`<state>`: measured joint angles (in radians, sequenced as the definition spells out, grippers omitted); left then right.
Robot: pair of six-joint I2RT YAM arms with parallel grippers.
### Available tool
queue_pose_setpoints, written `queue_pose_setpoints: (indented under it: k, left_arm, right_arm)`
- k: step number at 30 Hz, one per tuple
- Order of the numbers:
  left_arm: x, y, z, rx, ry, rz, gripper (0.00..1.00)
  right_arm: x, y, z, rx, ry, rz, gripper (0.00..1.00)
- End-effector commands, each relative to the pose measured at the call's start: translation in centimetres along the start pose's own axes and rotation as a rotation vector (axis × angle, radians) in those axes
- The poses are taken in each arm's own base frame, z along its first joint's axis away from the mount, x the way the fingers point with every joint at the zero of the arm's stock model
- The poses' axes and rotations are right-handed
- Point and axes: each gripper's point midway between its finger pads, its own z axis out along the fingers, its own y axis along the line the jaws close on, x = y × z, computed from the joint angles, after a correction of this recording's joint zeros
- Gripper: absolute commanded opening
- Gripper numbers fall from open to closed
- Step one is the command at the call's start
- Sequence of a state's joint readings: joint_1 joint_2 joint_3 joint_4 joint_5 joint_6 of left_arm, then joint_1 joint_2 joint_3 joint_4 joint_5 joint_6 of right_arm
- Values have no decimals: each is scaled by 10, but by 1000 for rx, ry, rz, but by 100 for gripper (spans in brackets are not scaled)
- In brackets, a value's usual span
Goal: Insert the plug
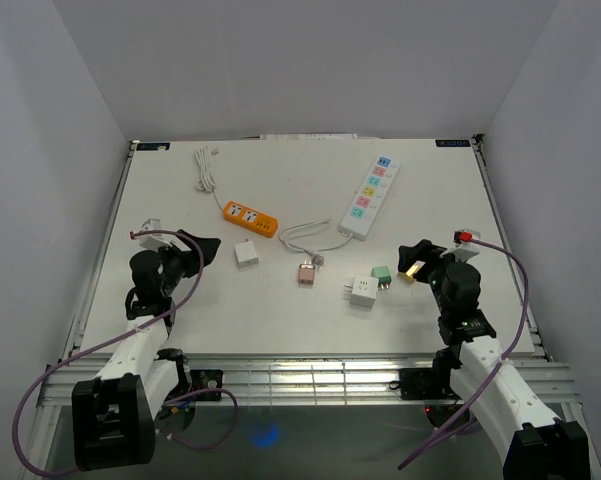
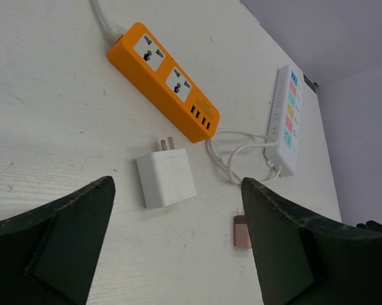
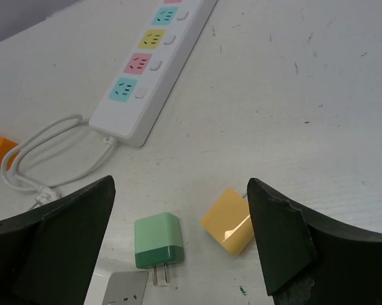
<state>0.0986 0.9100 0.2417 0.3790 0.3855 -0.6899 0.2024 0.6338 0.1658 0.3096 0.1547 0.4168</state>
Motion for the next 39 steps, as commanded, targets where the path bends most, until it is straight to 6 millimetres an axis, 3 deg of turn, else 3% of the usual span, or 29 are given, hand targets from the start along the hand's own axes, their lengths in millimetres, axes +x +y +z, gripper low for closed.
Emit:
queue_pose_setpoints:
  k: [1,2,3,4,11,14,15,17,18,22,30,35,39]
  left_arm:
    - [-6,10,-3,-35,-45,-36,89]
    - [-5,13,-4,-43,-43,-56,87]
    - [-4,17,-4,-49,-35,-67,96]
    - [-2,16,-3,-39,-25,-70,98]
    - [8,11,8,3,70,-81,98]
    - [5,8,6,3,46,-78,98]
    - [5,9,5,-4,42,-77,98]
    - [3,6,5,-5,28,-66,98]
    - [3,6,5,-6,32,-65,98]
    - [4,6,5,-9,40,-67,98]
    - [11,3,7,6,76,-72,98]
    - [13,0,8,11,81,-65,98]
    - [16,1,10,0,90,-70,98]
  right_arm:
    - [-14,4,-1,-15,-59,12,89]
    - [-14,5,-1,-18,-64,13,89]
    - [-16,7,-3,-32,-73,9,89]
    - [-13,11,-3,-60,-64,2,89]
    - [-10,27,1,-95,42,-39,89]
    - [8,31,1,-60,139,-54,89]
    - [12,44,0,-75,172,-59,89]
    - [23,45,-3,-33,222,-85,89]
    - [27,59,-6,-54,240,-88,89]
    - [39,72,-16,-50,301,-75,89]
    - [72,77,-35,-41,393,-76,92]
    - [73,79,-34,-18,407,-89,96]
    - [86,75,-35,44,468,-90,96]
